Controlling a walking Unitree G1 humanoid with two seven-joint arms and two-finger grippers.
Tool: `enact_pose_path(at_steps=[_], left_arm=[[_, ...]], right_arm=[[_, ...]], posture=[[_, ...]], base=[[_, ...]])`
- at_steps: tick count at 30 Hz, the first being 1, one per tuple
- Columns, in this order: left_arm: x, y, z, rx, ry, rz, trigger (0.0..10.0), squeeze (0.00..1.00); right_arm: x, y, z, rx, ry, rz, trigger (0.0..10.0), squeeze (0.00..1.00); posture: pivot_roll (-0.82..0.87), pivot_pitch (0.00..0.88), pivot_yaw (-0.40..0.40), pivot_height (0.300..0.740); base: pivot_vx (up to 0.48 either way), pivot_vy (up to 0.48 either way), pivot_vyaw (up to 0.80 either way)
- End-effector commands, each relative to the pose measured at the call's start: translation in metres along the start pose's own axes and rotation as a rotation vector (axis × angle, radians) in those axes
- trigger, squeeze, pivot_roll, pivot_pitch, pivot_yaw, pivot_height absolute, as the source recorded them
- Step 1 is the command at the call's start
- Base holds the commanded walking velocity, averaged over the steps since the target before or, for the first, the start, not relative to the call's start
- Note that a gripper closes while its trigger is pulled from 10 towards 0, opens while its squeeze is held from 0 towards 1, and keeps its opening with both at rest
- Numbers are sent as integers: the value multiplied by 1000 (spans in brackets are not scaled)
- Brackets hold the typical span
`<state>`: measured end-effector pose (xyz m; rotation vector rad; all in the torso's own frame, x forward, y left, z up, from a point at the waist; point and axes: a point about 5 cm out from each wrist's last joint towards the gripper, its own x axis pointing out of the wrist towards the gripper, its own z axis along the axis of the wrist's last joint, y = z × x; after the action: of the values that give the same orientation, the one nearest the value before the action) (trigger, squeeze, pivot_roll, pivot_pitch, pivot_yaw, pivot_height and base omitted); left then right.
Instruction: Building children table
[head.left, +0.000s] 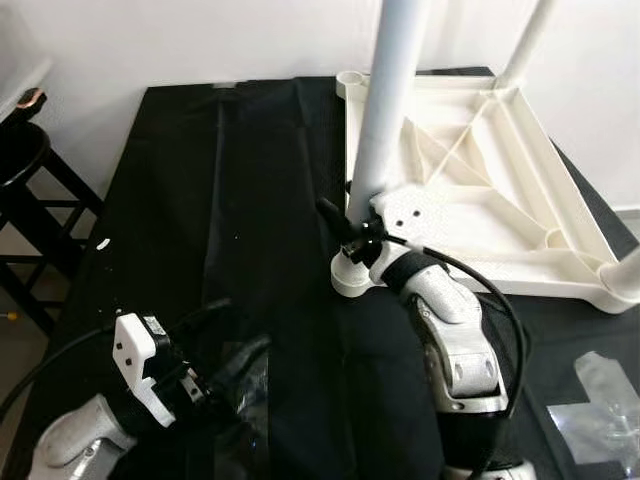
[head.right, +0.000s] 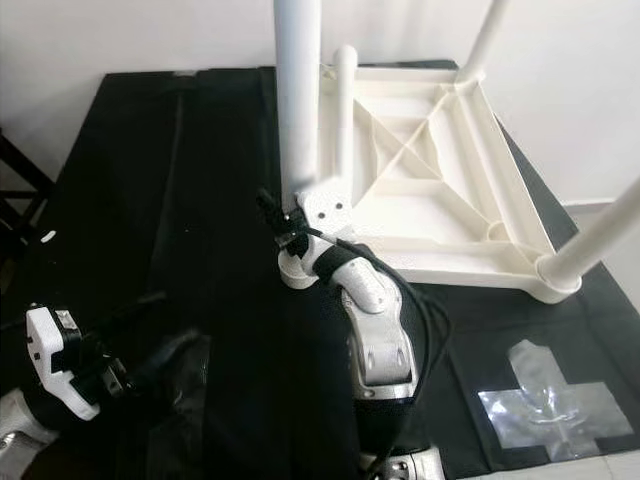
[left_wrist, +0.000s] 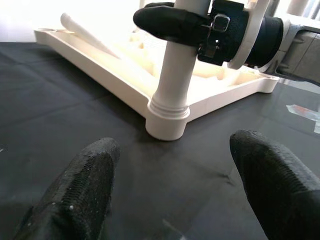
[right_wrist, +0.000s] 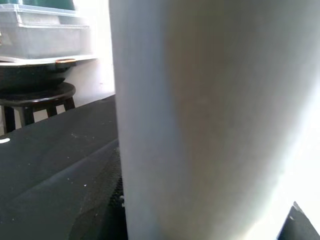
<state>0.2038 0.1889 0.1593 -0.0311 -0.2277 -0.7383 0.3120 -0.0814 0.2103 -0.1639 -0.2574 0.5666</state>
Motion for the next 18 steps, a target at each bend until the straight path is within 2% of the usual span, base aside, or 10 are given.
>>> enact_pose_path(at_steps=[1, 4, 5, 6, 7, 8, 9, 13, 17, 18], left_arm=[[-3, 2, -4, 1, 19, 2, 10000, 0], [-3, 3, -4, 3, 20, 5, 10000, 0], [-3, 4, -4, 6, 18, 12, 10000, 0], [-3, 4, -4, 6, 18, 12, 10000, 0], [-3, 4, -4, 9, 15, 18, 10000, 0], [-2, 5, -4, 11, 13, 21, 10000, 0], [-2, 5, -4, 10, 12, 20, 10000, 0], [-1, 4, -4, 8, 10, 16, 10000, 0], [-1, 3, -3, 7, 8, 16, 10000, 0], [-1, 3, -3, 7, 8, 16, 10000, 0]], right_arm=[[-8, 11, -42, -11, 204, 64, 0, 0], [-7, 11, -43, -6, 207, 74, 0, 0], [-7, 12, -43, 2, 216, 70, 3882, 0], [-7, 12, -43, 2, 216, 70, 3882, 0], [-5, 13, -41, 38, 204, 119, 10000, 0], [-4, 16, -36, 92, 204, 156, 10000, 741], [-1, 15, -27, 150, 170, 236, 10000, 1000], [5, 11, -5, 204, 70, 386, 10000, 1000], [12, -2, 19, 124, -26, 668, 10000, 1000], [12, -2, 19, 124, -26, 668, 10000, 1000]], posture=[[-123, 220, -23, 740], [-122, 218, -24, 740], [-125, 216, -22, 740], [-125, 216, -22, 740], [-125, 215, -22, 740], [-130, 214, -21, 740], [-128, 217, -22, 740], [-121, 220, -25, 740], [-110, 226, -28, 740], [-110, 226, -28, 740]], base=[[0, 0, 0], [0, 0, 0], [0, 0, 0], [0, 0, 0], [0, 0, 0], [0, 0, 0], [0, 0, 0], [0, 0, 0], [0, 0, 0], [0, 0, 0]])
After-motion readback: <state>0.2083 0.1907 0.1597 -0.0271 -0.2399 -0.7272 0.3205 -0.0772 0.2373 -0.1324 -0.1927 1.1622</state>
